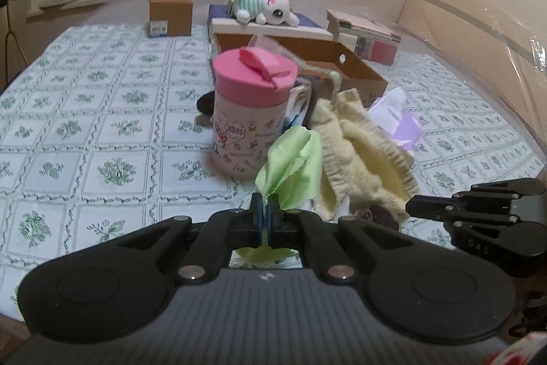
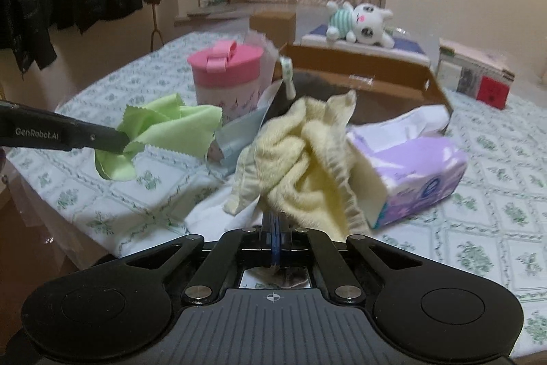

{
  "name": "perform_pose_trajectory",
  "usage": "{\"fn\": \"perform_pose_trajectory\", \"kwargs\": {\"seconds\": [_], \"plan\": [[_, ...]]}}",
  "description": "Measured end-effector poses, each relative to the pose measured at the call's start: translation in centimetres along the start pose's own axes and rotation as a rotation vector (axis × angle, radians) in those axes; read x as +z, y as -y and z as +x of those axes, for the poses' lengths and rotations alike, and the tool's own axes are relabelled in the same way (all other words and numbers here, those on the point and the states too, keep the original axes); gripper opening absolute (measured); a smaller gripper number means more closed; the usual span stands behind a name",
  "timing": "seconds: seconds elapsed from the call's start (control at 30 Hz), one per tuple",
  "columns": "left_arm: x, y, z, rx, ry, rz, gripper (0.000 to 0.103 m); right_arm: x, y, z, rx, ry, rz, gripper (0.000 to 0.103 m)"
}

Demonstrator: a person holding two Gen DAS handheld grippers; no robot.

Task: Organize soft objects
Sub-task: 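Grasp the dark purple sock with the right gripper while the left gripper lifts the green cloth, then carry both items to the cardboard box and open the left gripper over it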

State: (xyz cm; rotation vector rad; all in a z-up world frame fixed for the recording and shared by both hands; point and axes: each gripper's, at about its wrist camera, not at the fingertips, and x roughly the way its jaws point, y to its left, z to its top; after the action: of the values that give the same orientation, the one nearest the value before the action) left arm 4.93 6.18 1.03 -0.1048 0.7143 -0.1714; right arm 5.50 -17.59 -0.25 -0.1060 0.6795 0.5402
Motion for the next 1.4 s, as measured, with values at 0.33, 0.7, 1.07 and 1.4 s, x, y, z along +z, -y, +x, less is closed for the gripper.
{"fn": "perform_pose_trajectory", "kwargs": {"seconds": [0.33,0.7,1.07,1.4], "plan": [[-0.4,1.4,-1.2,-0.014,0.008,0.002,0.002,-1.4,0.5,0.3,-0.014,-0.028,0.034,0.015],[-0.5,1.1,1.5,-0.028,-0.041,0.002,0.002,-2.1,1.3,5.1,0.029,-0.116,0.104,0.041],[0.4,3.0,-0.1,-0.063,-0.005,0.053,0.002,-1.0,1.3,-1.3,0.027,-0.020,0.071,0.012],[6.3,5.8,-1.4,-0.133,0.082,0.108,0.002,4.3,3.1,-5.6,-0.017,0.124,0.018,0.012]]}}
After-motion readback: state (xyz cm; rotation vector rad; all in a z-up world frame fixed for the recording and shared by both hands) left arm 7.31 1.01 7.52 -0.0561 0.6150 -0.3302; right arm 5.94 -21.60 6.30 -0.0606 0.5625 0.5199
